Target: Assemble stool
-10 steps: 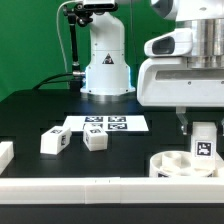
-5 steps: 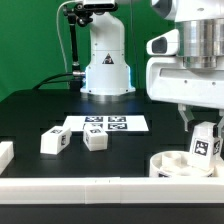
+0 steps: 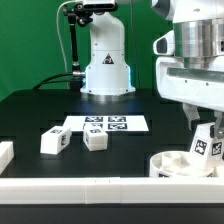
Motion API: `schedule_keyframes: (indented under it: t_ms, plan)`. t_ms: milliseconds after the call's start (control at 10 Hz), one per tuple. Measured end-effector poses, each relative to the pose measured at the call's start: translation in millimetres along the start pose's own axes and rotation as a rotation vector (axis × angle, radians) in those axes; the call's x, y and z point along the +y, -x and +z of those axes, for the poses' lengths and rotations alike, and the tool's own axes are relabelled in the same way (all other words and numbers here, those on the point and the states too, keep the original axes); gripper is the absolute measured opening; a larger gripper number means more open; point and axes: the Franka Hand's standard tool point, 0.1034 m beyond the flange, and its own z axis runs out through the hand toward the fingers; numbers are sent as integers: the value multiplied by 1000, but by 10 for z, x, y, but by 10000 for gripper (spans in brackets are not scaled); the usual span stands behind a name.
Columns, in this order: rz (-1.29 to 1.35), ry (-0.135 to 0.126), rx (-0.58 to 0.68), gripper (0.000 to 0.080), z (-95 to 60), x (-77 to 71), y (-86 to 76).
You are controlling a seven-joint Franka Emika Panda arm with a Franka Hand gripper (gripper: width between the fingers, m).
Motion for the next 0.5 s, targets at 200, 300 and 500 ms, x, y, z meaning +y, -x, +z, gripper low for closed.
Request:
schedule_keyframes:
  t_ms: [200, 300, 500]
  plan:
    - [123, -4, -11, 338, -1, -3, 5]
    - [221, -7, -22, 338, -2, -5, 7]
    - [418, -25, -40, 338, -1, -10, -1]
